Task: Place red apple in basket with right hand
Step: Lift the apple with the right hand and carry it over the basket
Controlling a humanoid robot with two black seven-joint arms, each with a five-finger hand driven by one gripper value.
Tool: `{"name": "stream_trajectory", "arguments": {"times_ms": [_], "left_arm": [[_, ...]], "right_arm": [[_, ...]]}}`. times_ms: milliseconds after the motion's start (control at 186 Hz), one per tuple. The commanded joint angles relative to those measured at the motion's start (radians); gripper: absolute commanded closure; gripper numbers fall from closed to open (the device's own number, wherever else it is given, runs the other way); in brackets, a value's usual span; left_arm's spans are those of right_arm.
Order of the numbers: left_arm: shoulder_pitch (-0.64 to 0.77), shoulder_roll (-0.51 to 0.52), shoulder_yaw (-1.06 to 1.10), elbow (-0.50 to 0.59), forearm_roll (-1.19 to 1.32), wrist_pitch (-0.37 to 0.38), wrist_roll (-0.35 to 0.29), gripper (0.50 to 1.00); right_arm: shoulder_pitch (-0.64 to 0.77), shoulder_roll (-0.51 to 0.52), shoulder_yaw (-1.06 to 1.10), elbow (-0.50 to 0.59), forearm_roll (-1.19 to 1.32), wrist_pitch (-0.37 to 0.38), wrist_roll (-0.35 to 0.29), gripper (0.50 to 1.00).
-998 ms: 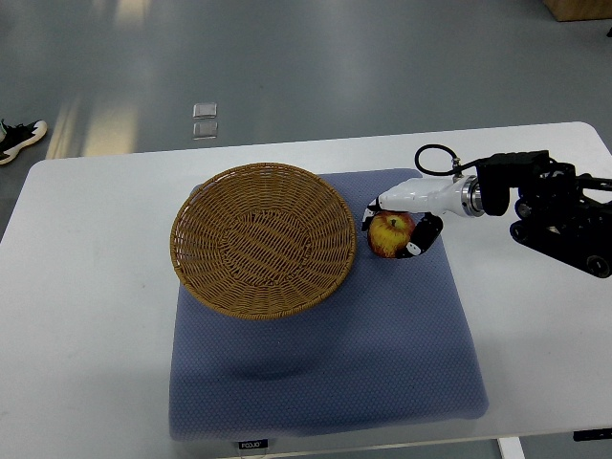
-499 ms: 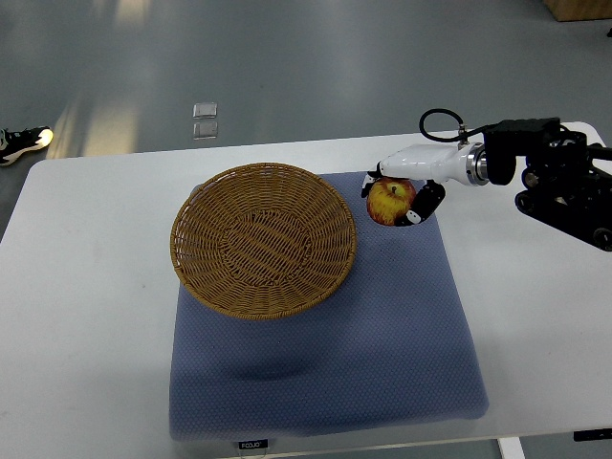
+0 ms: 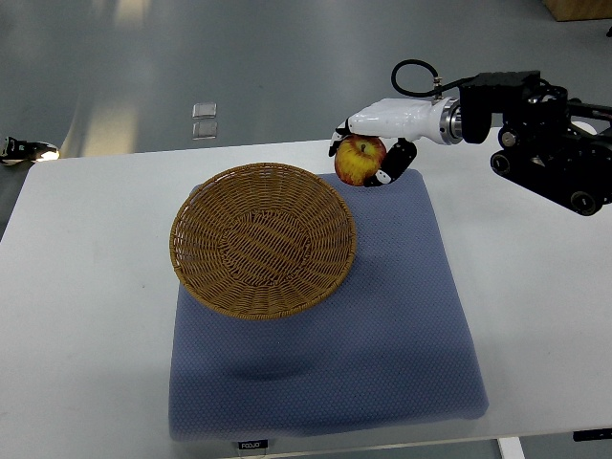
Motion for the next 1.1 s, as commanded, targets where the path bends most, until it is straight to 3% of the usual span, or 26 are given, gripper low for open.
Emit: {"name": "stream_trajectory", "arguments": {"times_ms": [0,419,1095], "left_arm": [[0.000,0.000,0.000,0.000,0.000,0.000,0.000,0.500],[0.000,0.000,0.000,0.000,0.000,0.000,0.000,0.500],[0.000,0.000,0.000,0.000,0.000,0.000,0.000,0.500]], "right_arm": [[0.003,0.057,0.000,-0.003,0.001,-0.002,-0.002,0.752],[-0.007,0.267,-0.002,-0.149,0.001,-0.004,-0.002,0.750],[-0.090,0.327,-0.002,-0.171,-0.001,-0.004,-0.002,0.726]]}}
